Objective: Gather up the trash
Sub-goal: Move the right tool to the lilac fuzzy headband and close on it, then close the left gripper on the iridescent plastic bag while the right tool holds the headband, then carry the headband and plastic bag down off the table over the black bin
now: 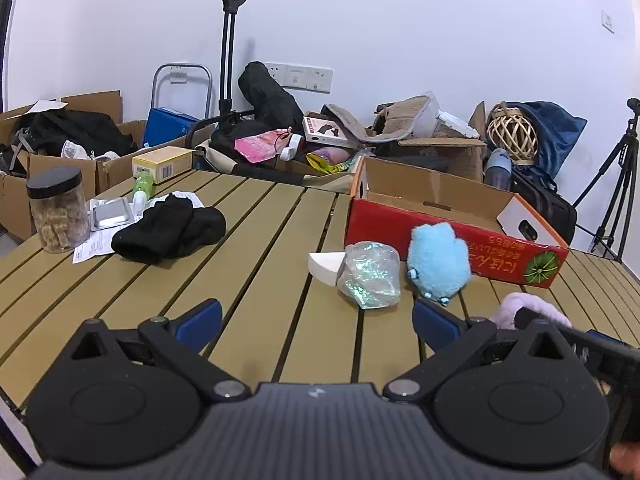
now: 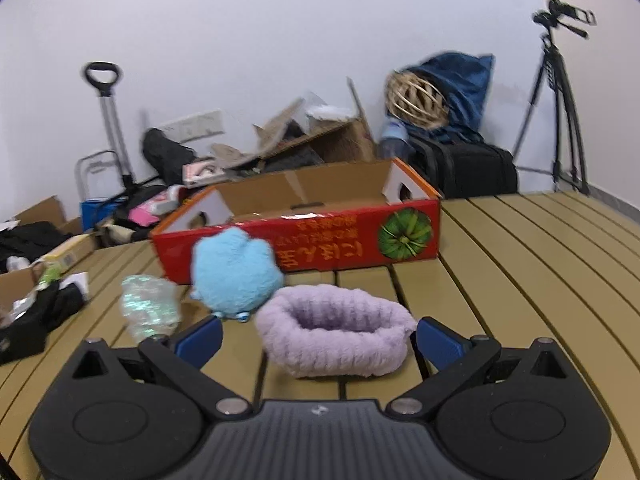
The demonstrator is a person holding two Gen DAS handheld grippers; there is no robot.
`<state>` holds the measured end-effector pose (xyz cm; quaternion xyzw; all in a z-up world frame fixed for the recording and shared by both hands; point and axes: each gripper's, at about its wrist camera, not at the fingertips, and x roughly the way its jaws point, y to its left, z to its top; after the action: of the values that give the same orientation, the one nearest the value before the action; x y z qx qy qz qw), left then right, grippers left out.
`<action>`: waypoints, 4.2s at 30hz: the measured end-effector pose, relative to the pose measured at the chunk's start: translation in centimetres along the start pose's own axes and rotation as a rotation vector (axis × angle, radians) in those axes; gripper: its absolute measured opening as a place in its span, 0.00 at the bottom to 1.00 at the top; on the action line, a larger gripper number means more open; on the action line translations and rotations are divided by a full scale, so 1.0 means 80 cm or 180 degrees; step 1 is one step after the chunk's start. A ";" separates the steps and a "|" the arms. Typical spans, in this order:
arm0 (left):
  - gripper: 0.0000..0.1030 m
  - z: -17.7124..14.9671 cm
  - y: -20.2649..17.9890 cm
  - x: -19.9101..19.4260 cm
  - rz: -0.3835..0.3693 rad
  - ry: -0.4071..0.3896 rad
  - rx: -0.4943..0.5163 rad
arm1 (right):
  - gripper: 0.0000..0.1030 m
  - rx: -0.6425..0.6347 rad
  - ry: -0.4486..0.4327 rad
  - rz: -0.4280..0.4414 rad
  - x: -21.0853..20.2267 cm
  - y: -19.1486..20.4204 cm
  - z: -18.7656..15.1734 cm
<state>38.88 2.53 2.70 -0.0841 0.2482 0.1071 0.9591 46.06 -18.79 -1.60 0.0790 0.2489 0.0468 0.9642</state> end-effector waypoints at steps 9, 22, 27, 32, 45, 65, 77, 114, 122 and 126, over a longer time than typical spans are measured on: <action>1.00 -0.010 0.002 0.017 0.0059 0.0116 0.0016 | 1.00 0.0237 0.0191 -0.0034 0.043 -0.006 0.001; 1.00 -0.012 0.005 0.016 0.0000 0.0176 -0.0007 | 0.86 0.0123 0.0207 -0.0086 0.053 0.003 -0.004; 1.00 -0.010 0.005 0.012 0.0008 0.0129 0.0018 | 0.62 0.0070 0.0174 -0.0012 0.049 0.006 -0.004; 1.00 -0.009 0.010 0.013 0.0018 0.0143 -0.0027 | 0.22 0.0160 0.0111 0.0138 0.040 0.001 -0.004; 1.00 0.000 0.000 0.017 -0.0047 0.0111 0.0046 | 0.20 0.0334 -0.0153 0.0106 0.000 -0.036 -0.003; 1.00 0.024 -0.077 0.118 0.0288 0.0220 0.0843 | 0.20 0.0605 -0.0542 -0.0131 -0.052 -0.123 0.021; 0.94 0.023 -0.080 0.180 0.0215 0.0586 0.0541 | 0.20 0.0685 -0.0499 -0.0154 -0.050 -0.158 0.022; 0.38 0.012 -0.082 0.067 0.0042 0.0364 0.0602 | 0.20 0.0119 -0.0286 0.0138 -0.076 -0.120 0.000; 0.38 -0.005 -0.064 0.005 -0.0067 0.0326 0.0542 | 0.20 -0.0210 -0.0308 0.0159 -0.115 -0.108 -0.020; 0.38 -0.018 -0.053 -0.023 -0.0085 0.0310 0.0550 | 0.20 -0.0259 -0.0373 0.0182 -0.140 -0.104 -0.029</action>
<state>37.69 -2.18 2.83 -0.0094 0.3017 0.0682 0.9509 35.60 -28.17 0.26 0.0495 0.1877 0.0796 0.9777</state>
